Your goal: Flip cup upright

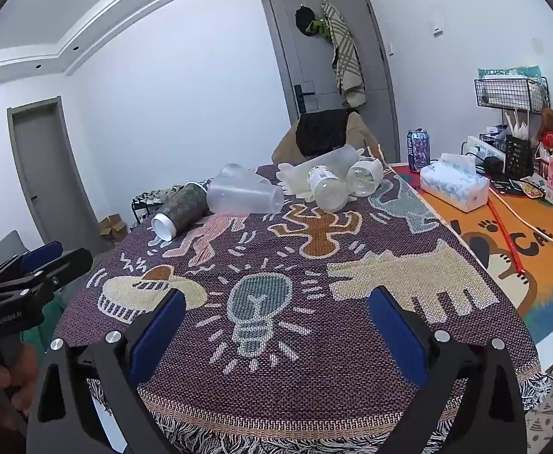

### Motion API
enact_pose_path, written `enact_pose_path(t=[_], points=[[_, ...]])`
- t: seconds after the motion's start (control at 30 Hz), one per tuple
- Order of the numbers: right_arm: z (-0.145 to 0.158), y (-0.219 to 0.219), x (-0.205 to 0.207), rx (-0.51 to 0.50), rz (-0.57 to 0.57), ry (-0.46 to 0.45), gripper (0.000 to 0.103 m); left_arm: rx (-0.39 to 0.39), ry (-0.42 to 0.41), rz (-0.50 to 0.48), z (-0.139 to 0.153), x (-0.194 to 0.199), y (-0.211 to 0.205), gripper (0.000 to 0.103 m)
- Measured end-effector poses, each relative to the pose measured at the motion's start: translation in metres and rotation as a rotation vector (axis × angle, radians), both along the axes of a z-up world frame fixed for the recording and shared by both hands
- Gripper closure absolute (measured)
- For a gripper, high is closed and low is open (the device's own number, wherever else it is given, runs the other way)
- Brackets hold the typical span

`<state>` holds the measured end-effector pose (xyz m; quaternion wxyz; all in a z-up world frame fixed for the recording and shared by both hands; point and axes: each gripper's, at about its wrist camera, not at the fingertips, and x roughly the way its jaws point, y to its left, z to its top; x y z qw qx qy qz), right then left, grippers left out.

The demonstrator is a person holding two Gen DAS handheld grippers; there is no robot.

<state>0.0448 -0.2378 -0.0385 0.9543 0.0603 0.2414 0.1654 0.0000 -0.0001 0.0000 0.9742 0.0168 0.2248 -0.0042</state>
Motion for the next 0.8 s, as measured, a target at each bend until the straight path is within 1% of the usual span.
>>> enact_pose_path(t=[0.13,0.17,0.3,0.33,0.37,0.5,0.53,0.8], points=[[0.0,0.004,0.0,0.0,0.007,0.015,0.008,-0.002,-0.002,0.001,0.0,-0.001,0.0,0.006],[-0.001,0.002,0.001,0.013,-0.003,-0.004,0.008,0.0,-0.002,0.002,0.0,-0.001,0.0,0.006],[0.0,0.001,0.0,0.016,0.004,-0.02,0.008,-0.01,-0.004,0.012,0.001,0.0,0.001,0.006],[-0.001,-0.003,0.001,0.017,0.007,-0.026,0.008,-0.011,-0.004,0.009,-0.003,-0.001,0.0,0.006],[0.002,0.001,-0.004,0.0,0.004,-0.029,0.008,-0.011,-0.004,0.009,-0.003,-0.001,0.0,0.006],[0.004,0.002,-0.005,-0.009,0.004,-0.045,0.008,-0.012,0.0,0.006,-0.003,0.0,-0.006,0.006],[0.004,0.002,-0.005,-0.012,0.003,-0.047,0.008,-0.018,0.0,-0.001,-0.001,-0.001,0.003,0.006],[0.002,0.003,-0.003,-0.022,-0.009,-0.041,0.008,-0.018,-0.001,-0.002,0.0,0.0,0.004,0.006]])
